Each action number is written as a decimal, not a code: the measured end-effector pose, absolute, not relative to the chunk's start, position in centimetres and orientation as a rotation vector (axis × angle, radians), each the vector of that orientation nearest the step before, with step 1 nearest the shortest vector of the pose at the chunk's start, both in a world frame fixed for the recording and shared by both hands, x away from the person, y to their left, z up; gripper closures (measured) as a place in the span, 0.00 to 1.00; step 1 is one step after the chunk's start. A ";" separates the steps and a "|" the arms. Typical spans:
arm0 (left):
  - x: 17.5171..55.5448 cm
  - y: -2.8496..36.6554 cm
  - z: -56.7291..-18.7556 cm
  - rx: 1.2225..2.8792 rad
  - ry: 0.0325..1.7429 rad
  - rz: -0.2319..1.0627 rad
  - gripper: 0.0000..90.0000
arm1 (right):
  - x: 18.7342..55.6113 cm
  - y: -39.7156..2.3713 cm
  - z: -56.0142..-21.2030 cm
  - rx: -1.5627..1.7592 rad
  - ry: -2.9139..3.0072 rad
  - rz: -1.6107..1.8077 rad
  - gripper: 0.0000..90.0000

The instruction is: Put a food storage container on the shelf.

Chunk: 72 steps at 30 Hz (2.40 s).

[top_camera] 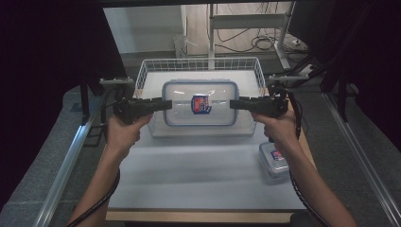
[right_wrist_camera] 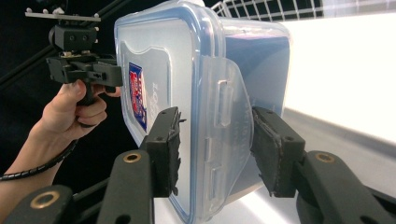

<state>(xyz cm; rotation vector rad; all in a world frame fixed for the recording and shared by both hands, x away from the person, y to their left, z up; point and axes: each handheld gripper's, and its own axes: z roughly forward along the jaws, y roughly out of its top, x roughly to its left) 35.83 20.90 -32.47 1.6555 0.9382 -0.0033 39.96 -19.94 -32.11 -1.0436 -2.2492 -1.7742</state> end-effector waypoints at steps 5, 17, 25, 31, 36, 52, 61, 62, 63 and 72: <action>37.3 21.0 -31.6 1.644 0.945 -0.010 0.60 | 41.2 -19.8 -31.0 -1.061 -2.242 -1.789 0.60; 41.1 21.1 -31.2 1.616 0.994 -0.019 0.58 | 44.5 -19.2 -29.7 -1.132 -2.234 -1.784 0.60; 42.6 20.9 -31.6 1.610 1.035 -0.041 0.58 | 46.1 -19.1 -29.8 -1.188 -2.215 -1.760 0.59; 43.3 20.8 -31.8 1.612 1.060 -0.048 0.57 | 46.9 -18.9 -30.4 -1.214 -2.205 -1.734 0.59; 43.5 20.7 -31.6 1.617 1.073 -0.047 0.57 | 47.2 -18.9 -30.6 -1.227 -2.182 -1.733 0.58; 44.5 20.3 -31.7 1.613 1.114 0.029 0.53 | 47.8 -18.2 -30.8 -1.308 -2.211 -1.760 0.52; 44.9 19.7 -32.0 1.654 1.139 0.093 0.50 | 48.7 -17.7 -31.5 -1.362 -2.158 -1.760 0.45; 44.8 19.5 -32.1 1.655 1.142 0.101 0.49 | 48.8 -17.7 -31.5 -1.377 -2.160 -1.766 0.45; 44.8 19.5 -32.1 1.662 1.133 0.110 0.48 | 48.8 -17.7 -31.4 -1.397 -2.166 -1.770 0.44; 43.6 19.5 -31.8 1.657 1.078 0.191 0.37 | 47.7 -18.1 -30.4 -1.410 -2.439 -1.824 0.54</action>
